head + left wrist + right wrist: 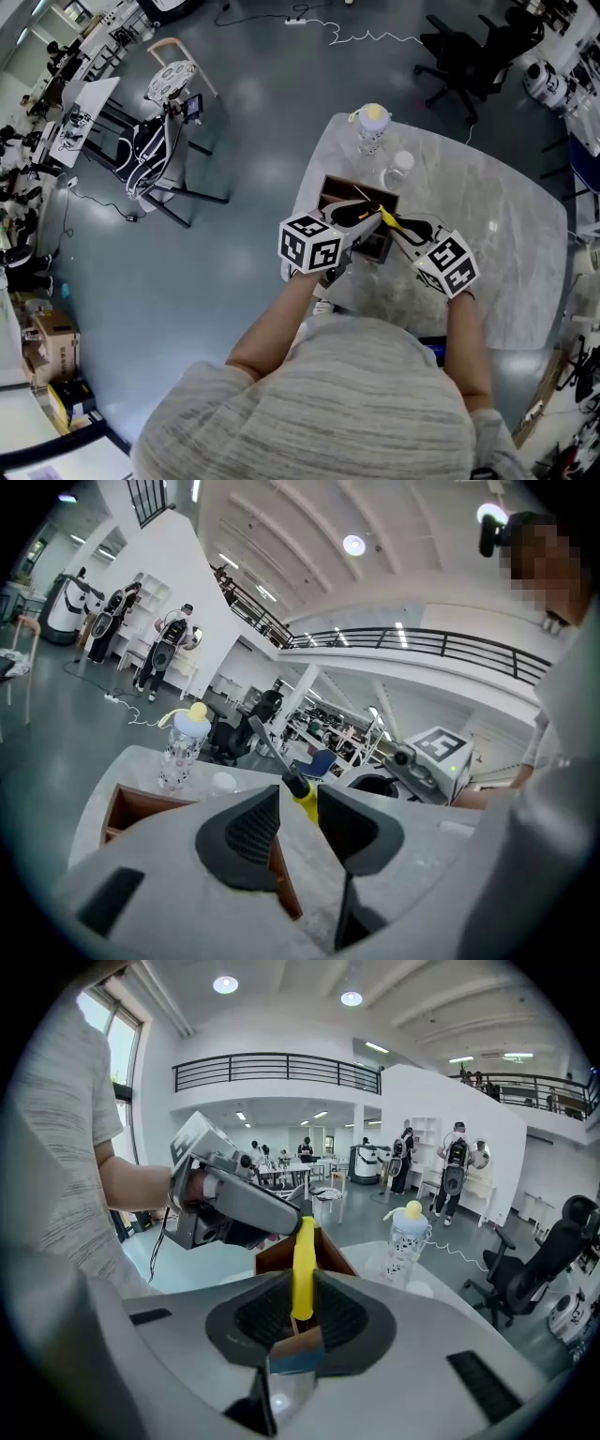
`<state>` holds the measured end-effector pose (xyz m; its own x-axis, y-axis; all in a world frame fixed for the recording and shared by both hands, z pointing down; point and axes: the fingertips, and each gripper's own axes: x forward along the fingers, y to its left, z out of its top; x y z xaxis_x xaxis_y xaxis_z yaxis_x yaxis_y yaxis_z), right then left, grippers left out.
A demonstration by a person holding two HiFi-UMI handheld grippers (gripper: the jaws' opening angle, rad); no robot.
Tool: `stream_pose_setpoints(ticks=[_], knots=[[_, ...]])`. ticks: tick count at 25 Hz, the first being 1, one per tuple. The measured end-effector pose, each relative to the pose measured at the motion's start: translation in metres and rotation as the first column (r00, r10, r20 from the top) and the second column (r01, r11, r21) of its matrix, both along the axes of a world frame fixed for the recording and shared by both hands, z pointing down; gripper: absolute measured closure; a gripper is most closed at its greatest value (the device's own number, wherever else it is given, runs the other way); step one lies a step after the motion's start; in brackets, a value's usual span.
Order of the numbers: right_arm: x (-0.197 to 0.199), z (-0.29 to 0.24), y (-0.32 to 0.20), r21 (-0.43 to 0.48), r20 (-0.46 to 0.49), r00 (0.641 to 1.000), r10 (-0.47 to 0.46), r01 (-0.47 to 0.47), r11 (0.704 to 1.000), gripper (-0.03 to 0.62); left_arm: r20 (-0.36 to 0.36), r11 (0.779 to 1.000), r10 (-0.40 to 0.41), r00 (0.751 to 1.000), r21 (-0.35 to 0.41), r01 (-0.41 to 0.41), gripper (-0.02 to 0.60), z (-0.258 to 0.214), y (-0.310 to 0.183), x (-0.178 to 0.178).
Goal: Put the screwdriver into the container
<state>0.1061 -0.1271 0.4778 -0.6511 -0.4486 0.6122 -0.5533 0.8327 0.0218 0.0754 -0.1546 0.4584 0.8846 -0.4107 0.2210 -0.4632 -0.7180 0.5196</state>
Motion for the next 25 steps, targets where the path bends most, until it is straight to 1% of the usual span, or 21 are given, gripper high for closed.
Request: stream_pose_setpoints(ticks=[3, 8, 14, 17, 21, 25], knots=[[-0.001, 0.001, 0.000, 0.005, 0.007, 1.000, -0.008, 0.008, 1.000, 0.526, -0.025, 1.000, -0.006, 1.000, 0.000, 0.006, 0.460, -0.007, -0.004, 0.000], [-0.003, 0.000, -0.002, 0.021, 0.037, 0.999, -0.013, 0.013, 1.000, 0.526, -0.038, 1.000, -0.014, 0.999, 0.003, 0.014, 0.476, -0.010, -0.009, -0.002], [-0.002, -0.005, -0.003, 0.047, 0.069, 0.997, -0.037, 0.034, 0.998, 0.526, -0.099, 1.000, -0.005, 0.995, -0.025, 0.003, 0.479, -0.017, -0.011, 0.002], [-0.004, -0.002, -0.002, 0.055, 0.062, 0.997, -0.046, 0.043, 0.998, 0.526, -0.110, 0.999, 0.007, 0.994, -0.035, -0.011, 0.489, -0.017, -0.009, 0.002], [-0.006, 0.000, -0.003, 0.063, 0.060, 0.997, -0.056, 0.052, 0.997, 0.526, -0.107, 0.999, 0.011, 0.994, -0.031, -0.015, 0.495, -0.017, -0.007, 0.001], [-0.008, 0.004, -0.001, 0.070, 0.065, 0.996, -0.053, 0.049, 0.996, 0.526, -0.076, 1.000, 0.019, 0.997, -0.004, -0.019, 0.499, -0.016, -0.005, 0.000]])
